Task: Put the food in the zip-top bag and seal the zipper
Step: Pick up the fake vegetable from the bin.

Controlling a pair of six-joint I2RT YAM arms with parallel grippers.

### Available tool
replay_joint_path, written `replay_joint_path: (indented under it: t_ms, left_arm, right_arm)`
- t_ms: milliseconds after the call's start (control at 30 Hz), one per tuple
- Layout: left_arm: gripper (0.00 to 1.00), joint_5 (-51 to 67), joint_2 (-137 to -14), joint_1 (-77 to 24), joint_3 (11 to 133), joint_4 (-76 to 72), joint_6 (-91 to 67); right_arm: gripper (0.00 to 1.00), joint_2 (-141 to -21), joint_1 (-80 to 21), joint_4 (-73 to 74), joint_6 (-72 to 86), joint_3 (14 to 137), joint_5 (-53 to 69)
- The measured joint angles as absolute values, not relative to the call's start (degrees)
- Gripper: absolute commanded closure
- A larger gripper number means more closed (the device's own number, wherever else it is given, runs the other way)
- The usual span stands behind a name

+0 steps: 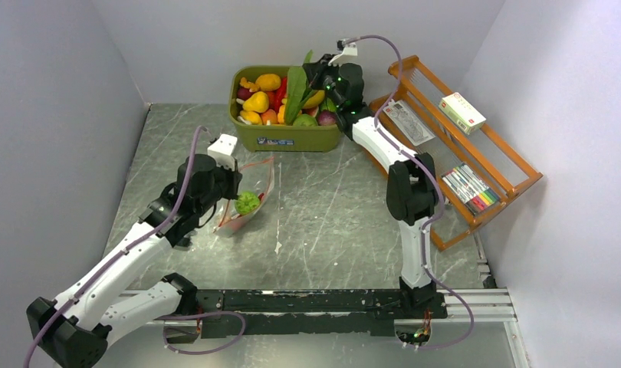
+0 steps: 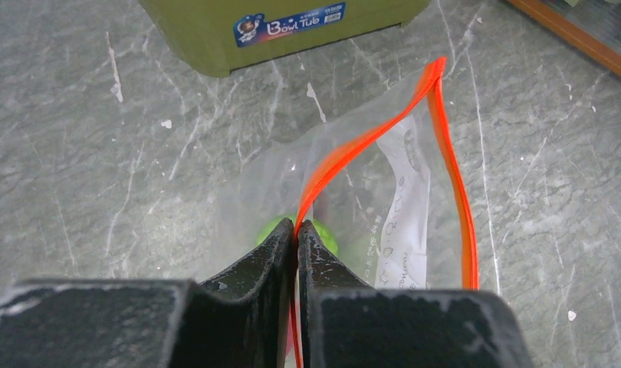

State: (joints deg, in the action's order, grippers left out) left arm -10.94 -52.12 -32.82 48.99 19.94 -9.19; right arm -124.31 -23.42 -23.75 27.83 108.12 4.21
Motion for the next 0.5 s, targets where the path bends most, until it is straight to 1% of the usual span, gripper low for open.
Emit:
replay_joint_path:
  t_ms: [233, 500]
  left_arm:
    - [0.93, -10.9, -55.9, -32.4, 51.3, 20.2, -11.6]
    - [0.93, -10.2, -56.8, -30.9, 55.7, 20.4, -13.5]
  right_arm:
    - [1.0, -119.2, -23.3, -24.1, 21.2, 103.1, 4.6]
    - [1.0, -110.6, -23.3, -24.1, 14.1, 97.8, 5.5]
